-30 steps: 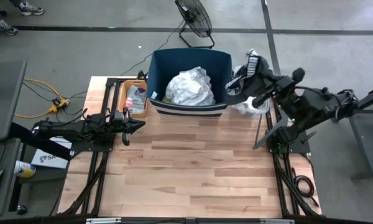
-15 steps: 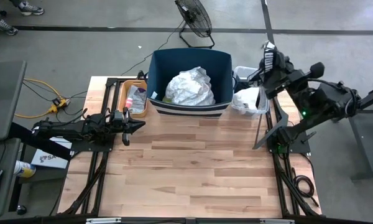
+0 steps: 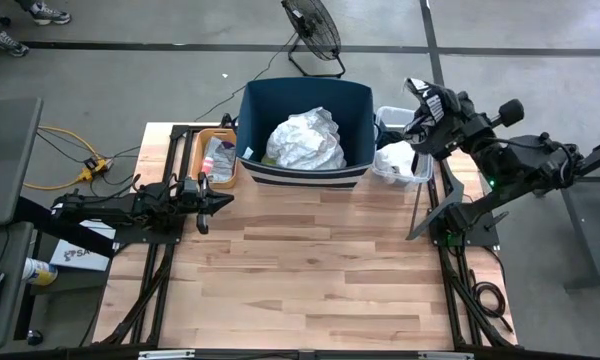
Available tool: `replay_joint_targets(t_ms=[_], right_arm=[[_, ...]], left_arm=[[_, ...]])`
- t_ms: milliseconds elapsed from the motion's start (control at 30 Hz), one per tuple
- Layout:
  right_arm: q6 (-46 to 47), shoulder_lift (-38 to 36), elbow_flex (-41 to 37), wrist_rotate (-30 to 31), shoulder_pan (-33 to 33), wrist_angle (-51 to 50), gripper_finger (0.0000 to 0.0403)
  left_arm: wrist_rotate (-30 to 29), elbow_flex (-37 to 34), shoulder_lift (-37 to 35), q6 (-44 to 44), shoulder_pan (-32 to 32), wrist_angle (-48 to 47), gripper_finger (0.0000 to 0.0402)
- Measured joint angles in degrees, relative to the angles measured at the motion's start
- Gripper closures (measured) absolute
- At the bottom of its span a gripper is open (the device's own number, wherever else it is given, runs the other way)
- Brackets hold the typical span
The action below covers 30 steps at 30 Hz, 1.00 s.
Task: Pick & Place Cloths
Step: Put the gray underwear into the transparent bin
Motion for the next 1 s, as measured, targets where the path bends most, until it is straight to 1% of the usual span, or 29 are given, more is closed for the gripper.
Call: replay_joint_targets(t_ms=[167,333,400,467,567,733,867,1000], right_arm=[[8.6,-1.0,0.0,-10.1,0.0,-4.1,0.0395],[20.7,-1.1,0.0,-19.4,-2.2,-13.3,0.0395],[25.7,-1.0,0.0,-21.7,-4.0,-17.6,0.0395],[30.5,-0.7,0.0,-22.1,-6.0,-21.8,0.0395],[35.6,-0.7,0.0,-23.3,-9.5,-25.9,0.0395],[36.7,-0.1,0.0,-27.7,-17.2,-26.8,0.0395],[38.4,2.4,0.0,-32.7,-24.9,-27.9,0.0395],[43.7,5.8,0.0,-36.8,-32.8,-32.4,0.0395]], left_arm=[[0.0,0.0,0.0,0.0,0.0,0.0,0.0391],[0.0,0.0,0.0,0.0,0.0,0.0,0.0391],[0.0,0.0,0.0,0.0,0.0,0.0,0.0391],[0.0,0.0,0.0,0.0,0.0,0.0,0.0391],[0.0,0.0,0.0,0.0,0.0,0.0,0.0391],[0.0,0.0,0.0,0.0,0.0,0.0,0.0391],[0.0,0.0,0.0,0.0,0.0,0.0,0.0391],[0.0,0.0,0.0,0.0,0.0,0.0,0.0391]])
